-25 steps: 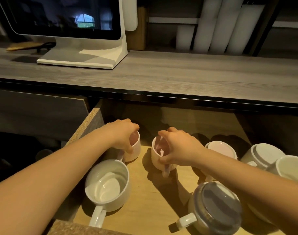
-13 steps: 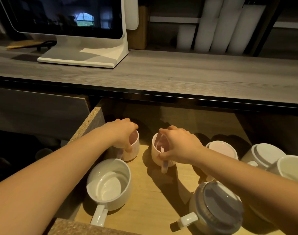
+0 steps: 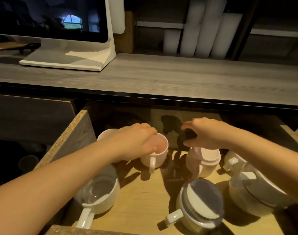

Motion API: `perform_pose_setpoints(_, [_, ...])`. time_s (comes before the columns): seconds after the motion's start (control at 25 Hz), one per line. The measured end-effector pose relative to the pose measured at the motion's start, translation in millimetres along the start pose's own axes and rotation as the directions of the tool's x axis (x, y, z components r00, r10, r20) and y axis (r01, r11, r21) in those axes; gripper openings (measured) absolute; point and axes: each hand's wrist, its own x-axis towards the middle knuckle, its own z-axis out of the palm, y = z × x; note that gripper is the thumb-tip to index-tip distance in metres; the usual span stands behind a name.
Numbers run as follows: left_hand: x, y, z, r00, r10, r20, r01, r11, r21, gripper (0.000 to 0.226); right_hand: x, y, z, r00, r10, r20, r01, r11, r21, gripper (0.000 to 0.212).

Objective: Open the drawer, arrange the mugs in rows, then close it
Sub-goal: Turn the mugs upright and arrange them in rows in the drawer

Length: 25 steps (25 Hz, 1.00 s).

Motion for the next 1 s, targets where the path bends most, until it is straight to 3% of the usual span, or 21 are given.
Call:
perform_pose_setpoints(0.32, [2, 22, 24, 0.992, 0.129, 0.005, -0.129, 0.990, -0.057, 0.048, -1, 26, 32, 0.960, 0.228, 0.161, -0.217, 0.972, -0.086, 0.056])
perform_pose_setpoints(0.52, [2, 16, 27, 0.992, 0.123, 0.020, -0.121, 0.990, -0.072, 0.047, -1, 26, 43, 0.975, 0.215, 0.048, -0.213, 0.976, -0.039, 0.054])
perform_pose_setpoints(0.64, [2, 16, 24, 0.992, 0.123, 0.023, -0.121, 0.990, -0.076, 0.051, -8, 22, 32, 0.985, 0.170, -0.016, -0.171, 0.984, -0.042, 0.059])
perform_pose_setpoints(0.8, [1, 12, 13, 0.998, 0.061, 0.002, -0.059, 0.982, -0.179, 0.063, -27, 13, 3, 0.983, 0.090, -0.159, -0.076, 0.993, 0.089, 0.070])
perform_pose_setpoints(1.0, [3, 12, 4, 0.998, 0.061, 0.004, -0.047, 0.814, -0.579, 0.093, -46, 12, -28, 0.975, -0.090, -0.204, 0.172, 0.886, 0.431, 0.062])
